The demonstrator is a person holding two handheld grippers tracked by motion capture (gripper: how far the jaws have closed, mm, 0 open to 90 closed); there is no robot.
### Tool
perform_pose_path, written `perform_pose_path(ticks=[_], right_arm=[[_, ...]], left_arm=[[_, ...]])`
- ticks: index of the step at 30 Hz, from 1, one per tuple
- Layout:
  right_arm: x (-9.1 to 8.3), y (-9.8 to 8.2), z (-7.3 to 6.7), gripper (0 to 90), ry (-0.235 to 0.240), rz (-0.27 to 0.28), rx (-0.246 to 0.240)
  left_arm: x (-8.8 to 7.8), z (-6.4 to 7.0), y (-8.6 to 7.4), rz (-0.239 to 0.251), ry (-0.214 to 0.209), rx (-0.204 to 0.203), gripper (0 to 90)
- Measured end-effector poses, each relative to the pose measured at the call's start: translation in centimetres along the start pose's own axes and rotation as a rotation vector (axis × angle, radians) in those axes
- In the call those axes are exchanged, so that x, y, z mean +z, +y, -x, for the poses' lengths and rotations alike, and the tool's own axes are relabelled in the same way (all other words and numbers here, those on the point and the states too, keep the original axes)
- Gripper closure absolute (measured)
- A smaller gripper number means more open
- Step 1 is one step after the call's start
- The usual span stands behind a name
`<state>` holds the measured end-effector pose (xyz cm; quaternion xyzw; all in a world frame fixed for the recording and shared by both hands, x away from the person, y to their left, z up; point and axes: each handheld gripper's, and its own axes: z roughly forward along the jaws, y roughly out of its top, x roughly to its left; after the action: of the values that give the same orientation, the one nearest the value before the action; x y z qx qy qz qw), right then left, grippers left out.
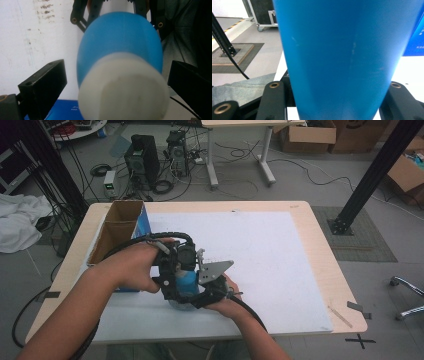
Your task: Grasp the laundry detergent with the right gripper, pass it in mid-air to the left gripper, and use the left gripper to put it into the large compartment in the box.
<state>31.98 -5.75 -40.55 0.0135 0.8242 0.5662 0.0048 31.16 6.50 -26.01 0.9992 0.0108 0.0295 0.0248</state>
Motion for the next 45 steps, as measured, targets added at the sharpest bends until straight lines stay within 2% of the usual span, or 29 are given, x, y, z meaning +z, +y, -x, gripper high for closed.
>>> perform_pose_path(ticks=[8,12,16,24,25,45], right_arm=[[0.57,0.12,-0.06,45.2,0.008,-0.005,-0.009],[0.67,0.11,-0.12,45.2,0.012,0.000,-0.001],[0.66,0.16,-0.08,45.2,0.009,0.002,-0.003],[0.51,0.19,-0.03,45.2,0.006,0.002,-0.008],[0.50,0.19,-0.02,45.2,0.004,0.003,-0.008],[0.59,0.18,0.07,45.2,0.009,0.013,0.002]], left_arm=[[0.82,0.24,0.08,-0.015,0.005,0.007,5.2],[0.64,0.35,0.04,-0.020,0.015,0.013,7.5],[0.39,0.37,-0.04,-0.011,0.015,0.015,14.5],[0.43,0.37,-0.10,-0.009,0.031,0.023,18.1],[0.44,0.40,-0.10,-0.012,0.037,0.026,21.7],[0.49,0.29,-0.15,-0.024,0.051,0.020,30.4]])
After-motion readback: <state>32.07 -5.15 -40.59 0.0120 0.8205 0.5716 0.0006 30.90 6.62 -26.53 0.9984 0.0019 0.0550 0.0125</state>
